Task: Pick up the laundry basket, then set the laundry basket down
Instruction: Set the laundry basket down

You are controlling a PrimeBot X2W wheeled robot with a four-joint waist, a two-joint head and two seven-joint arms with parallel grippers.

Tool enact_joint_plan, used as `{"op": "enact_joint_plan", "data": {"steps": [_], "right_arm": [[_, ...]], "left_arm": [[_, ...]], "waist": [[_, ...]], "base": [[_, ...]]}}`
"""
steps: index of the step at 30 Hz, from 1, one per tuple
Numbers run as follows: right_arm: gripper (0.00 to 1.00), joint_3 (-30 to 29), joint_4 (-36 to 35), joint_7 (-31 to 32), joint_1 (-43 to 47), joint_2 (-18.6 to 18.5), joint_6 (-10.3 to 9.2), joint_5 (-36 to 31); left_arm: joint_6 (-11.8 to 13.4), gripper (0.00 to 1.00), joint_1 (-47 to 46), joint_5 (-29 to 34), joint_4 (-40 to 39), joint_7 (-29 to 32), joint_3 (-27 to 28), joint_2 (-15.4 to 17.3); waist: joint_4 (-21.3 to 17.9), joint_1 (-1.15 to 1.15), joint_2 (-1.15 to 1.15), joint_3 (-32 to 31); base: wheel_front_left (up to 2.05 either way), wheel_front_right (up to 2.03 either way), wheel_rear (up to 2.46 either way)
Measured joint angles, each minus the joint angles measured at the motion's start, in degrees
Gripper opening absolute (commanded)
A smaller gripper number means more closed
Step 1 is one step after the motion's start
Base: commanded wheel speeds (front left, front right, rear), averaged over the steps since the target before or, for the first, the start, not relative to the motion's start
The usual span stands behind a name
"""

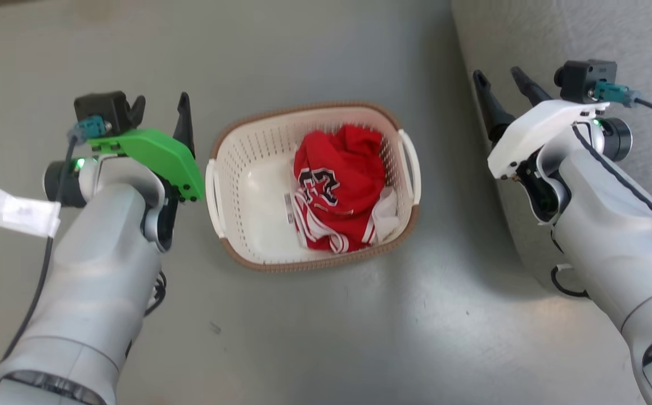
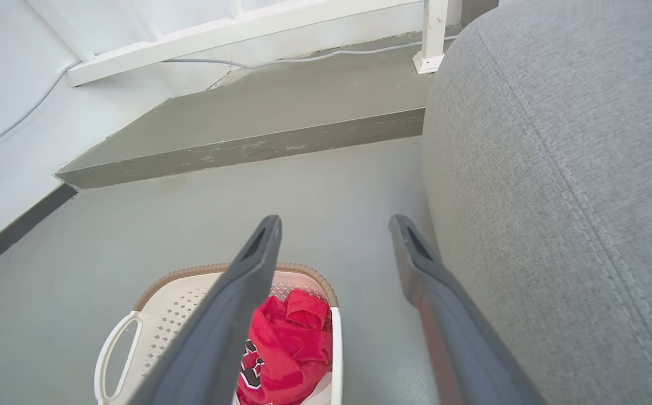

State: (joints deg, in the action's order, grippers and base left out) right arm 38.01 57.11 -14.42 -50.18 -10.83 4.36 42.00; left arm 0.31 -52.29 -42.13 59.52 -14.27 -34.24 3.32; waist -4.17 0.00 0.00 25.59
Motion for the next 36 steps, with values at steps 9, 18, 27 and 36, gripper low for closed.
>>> {"op": "enact_joint_plan", "data": {"steps": [9, 18, 27, 36], "right_arm": [[1.0, -2.55, -6.28, -0.01, 3.62, -0.51, -1.13, -3.77], [1.0, -6.42, -13.84, -0.01, 8.28, -0.89, -3.14, -7.58], [1.0, -9.43, -20.28, -0.02, 14.12, -1.01, -4.97, -11.36], [1.0, -11.17, -24.98, -0.02, 21.59, -1.45, -6.79, -14.97]], "left_arm": [[2.32, 1.0, 5.26, 2.97, -7.03, -0.01, 2.89, 1.69], [4.33, 1.0, 11.16, 7.1, -15.55, -0.15, 6.36, 2.67], [5.31, 1.0, 17.88, 11.48, -24.18, -0.16, 9.61, 3.41], [6.1, 1.0, 27.03, 15.45, -31.08, -0.15, 11.72, 3.54]], "waist": [[-0.46, 0.0, 0.0, -6.22], [-1.19, 0.0, 0.0, -11.7], [-2.1, 0.0, 0.0, -16.13], [-2.6, 0.0, 0.0, -20.06]], "base": [[0.0, 0.0, 0.0], [0.0, 0.0, 0.0], [0.0, 0.0, 0.0], [0.0, 0.0, 0.0]]}}
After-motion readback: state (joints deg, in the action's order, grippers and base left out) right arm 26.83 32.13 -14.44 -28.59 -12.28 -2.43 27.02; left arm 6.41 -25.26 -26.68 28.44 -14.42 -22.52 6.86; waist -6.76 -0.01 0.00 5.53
